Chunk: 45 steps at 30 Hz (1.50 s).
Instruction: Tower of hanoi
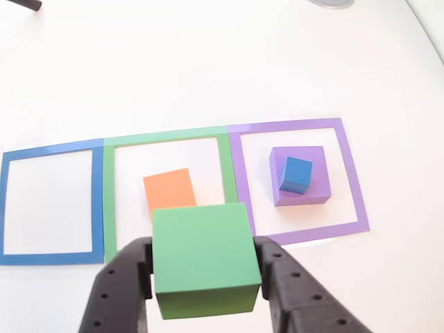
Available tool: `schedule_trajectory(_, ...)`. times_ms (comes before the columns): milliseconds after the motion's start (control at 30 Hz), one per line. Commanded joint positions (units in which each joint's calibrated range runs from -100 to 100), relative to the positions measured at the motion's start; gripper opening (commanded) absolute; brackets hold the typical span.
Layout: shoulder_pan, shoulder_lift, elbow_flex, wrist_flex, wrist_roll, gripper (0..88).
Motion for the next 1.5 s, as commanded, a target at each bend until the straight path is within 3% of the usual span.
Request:
schedule_trajectory(0,0.9,-3.6,22.5,-24.5,0.0,10.1)
schedule_trajectory(367,-1.4,7.7,54.8,-78.0,0.0,10.1)
schedule_trajectory(633,-5.1,27.5,59.5,-107.7,0.0,10.0)
schedule_trajectory(1000,-6.1,41.0,61.3,-123.2,0.0,10.0)
schedule_trajectory(1467,-8.3,51.3,59.6,-132.2,0.0,9.8)
